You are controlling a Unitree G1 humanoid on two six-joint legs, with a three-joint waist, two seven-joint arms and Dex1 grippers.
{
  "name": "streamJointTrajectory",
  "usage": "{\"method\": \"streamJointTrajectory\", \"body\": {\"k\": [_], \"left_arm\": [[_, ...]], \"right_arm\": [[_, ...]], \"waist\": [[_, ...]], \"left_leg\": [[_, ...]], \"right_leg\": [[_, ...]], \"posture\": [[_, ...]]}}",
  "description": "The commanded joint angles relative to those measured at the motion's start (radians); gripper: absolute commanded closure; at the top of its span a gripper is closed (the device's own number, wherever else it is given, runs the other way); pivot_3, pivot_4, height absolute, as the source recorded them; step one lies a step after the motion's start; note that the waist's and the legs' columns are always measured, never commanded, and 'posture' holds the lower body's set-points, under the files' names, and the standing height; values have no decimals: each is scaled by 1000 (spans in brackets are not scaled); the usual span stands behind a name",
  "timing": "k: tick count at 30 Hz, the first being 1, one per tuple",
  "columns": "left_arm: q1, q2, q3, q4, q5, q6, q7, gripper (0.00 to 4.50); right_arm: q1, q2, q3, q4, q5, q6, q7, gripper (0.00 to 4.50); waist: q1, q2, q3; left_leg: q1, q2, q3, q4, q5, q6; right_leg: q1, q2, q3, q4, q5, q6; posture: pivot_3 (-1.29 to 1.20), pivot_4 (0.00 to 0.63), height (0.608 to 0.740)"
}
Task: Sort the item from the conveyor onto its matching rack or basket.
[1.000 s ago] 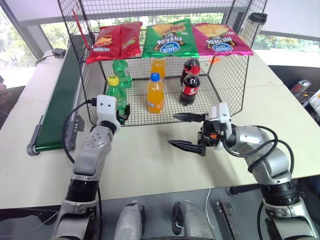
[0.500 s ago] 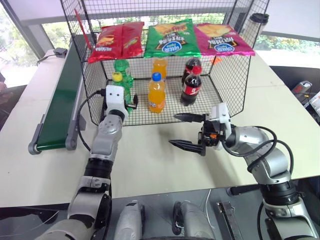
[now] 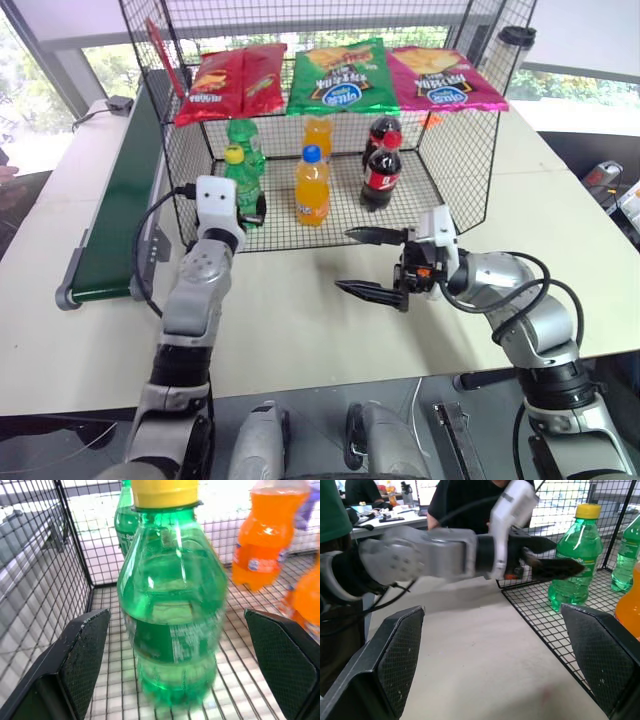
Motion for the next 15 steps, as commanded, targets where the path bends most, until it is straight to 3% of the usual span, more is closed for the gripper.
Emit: {"method": "streamJointTrajectory", "body": {"k": [1,8,15], "left_arm": [[112,38,-14,-255,-3,111,-30,26],[347,56,-12,-507,4,222,-37,26],[463,58,23,-546,4,225,-48,26]], "right_arm": [[7,15,-9,9,2,-16,-9,0],[59,14,-7,60,-33,-42,-10,0],[57,-3,-30,113,-60,-60,-15,0]], "waist": [[-1,0,0],[3,0,0],[4,1,0]], "left_leg": [[0,0,0,0,0,0],[1,0,0,0,0,0],[2,0,-1,0,0,0]], "right_leg": [[0,0,0,0,0,0],[0,-1,1,-1,-2,-4],[0,0,2,0,-2,-5]], "posture": [[0,150,740],[0,150,740],[0,150,740]]}}
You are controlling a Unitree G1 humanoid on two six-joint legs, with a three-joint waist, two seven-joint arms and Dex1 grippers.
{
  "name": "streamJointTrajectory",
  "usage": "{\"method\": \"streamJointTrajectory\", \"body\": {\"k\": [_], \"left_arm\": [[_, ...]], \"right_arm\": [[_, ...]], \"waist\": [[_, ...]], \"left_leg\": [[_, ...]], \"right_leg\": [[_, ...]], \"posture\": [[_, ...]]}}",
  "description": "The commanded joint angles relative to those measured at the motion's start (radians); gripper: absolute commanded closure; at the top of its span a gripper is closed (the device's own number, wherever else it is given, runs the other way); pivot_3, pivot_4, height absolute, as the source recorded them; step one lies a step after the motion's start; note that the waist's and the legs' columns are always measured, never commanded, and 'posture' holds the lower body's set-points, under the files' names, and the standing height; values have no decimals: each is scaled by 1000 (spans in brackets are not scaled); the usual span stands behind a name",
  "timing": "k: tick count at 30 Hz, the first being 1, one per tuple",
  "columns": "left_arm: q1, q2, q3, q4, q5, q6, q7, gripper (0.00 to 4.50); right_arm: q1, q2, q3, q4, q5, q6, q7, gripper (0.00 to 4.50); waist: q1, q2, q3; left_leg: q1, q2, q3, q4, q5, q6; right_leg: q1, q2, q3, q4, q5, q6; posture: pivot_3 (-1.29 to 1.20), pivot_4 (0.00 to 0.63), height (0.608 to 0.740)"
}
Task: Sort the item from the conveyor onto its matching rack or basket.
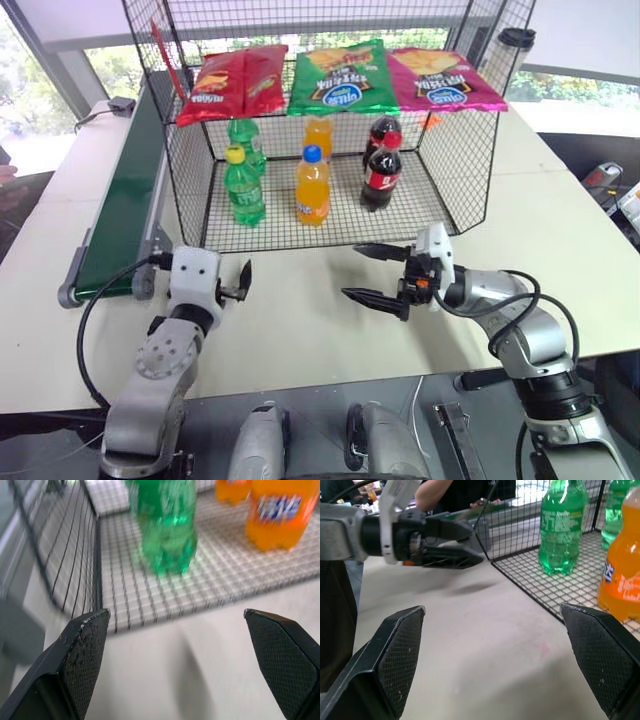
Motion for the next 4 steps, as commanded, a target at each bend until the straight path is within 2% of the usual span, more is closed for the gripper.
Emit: {"method": "streamJointTrajectory", "body": {"k": [1,4], "left_arm": [[27,5,30,-55,-1,-14,-12,26],[39,-8,29,-48,-5,-31,-17,26]], "right_arm": [[-20,-13,-35,33,-18,-36,-7,0],[-36,-16,-41,82,-36,-60,-6,0]], "waist": [[0,0,0],[0,0,0]], "left_leg": [[0,0,0,0,0,0],[0,0,0,0,0,0]], "right_leg": [[0,0,0,0,0,0],[0,0,0,0,0,0]], "posture": [[0,150,740],[0,150,740]]}}
